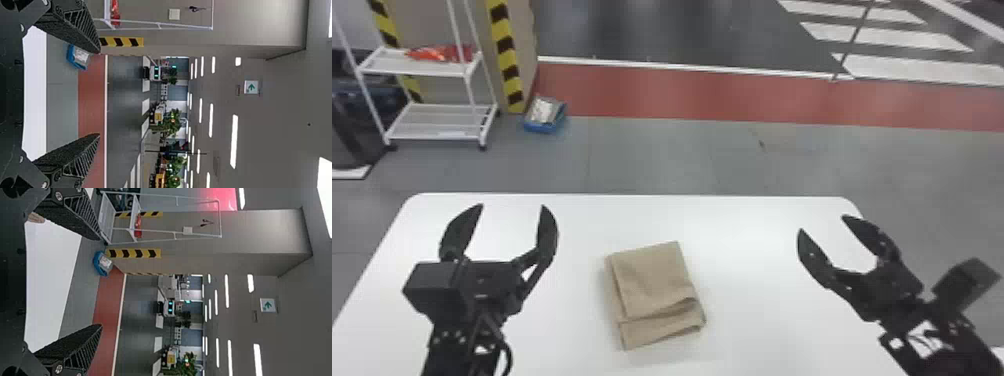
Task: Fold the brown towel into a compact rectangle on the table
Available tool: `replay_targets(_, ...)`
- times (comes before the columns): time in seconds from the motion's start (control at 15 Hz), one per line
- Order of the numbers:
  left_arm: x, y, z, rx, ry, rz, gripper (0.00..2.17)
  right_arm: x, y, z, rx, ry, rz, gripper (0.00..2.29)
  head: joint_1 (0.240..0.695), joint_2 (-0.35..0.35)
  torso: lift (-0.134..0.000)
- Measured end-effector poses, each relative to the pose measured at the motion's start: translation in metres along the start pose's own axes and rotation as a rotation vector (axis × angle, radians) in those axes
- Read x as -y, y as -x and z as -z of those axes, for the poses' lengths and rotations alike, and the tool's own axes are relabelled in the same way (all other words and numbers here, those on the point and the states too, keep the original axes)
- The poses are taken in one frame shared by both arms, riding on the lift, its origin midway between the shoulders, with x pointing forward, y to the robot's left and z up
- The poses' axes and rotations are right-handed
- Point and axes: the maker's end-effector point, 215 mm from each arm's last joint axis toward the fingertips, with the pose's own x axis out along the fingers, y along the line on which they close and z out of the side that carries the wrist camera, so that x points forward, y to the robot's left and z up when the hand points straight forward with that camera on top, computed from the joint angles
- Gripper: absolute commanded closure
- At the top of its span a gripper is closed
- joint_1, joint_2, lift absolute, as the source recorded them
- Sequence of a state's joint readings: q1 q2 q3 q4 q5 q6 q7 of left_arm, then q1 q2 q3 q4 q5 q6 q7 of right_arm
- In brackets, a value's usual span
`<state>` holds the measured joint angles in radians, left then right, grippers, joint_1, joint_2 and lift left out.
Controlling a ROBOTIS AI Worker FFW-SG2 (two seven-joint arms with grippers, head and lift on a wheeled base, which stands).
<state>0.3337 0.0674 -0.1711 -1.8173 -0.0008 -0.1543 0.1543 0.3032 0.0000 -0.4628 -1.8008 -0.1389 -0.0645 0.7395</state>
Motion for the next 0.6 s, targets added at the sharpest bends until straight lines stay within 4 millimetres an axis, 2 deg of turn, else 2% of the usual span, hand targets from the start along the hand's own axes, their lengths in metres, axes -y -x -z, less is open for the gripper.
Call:
replay_targets(0.13,-0.001,0.001,0.008,-0.018,-0.022,0.005,0.15,0.012,0.029,-0.008,0.017,-0.015,0.044,0.11,0.695,-0.211,0.0)
replay_targets(0.27,0.006,0.001,0.016,-0.059,-0.039,0.044,0.15,0.018,0.044,-0.01,-0.006,-0.041,0.074,0.11,0.695,-0.243,0.0)
replay_targets(0.47,0.015,0.004,0.034,-0.171,-0.055,0.1,0.15,0.01,0.043,-0.018,-0.038,-0.106,0.133,0.13,0.695,-0.248,0.0)
replay_targets(0.6,0.013,0.006,0.037,-0.204,-0.059,0.107,0.15,-0.01,0.029,-0.021,-0.061,-0.141,0.157,0.13,0.695,-0.233,0.0)
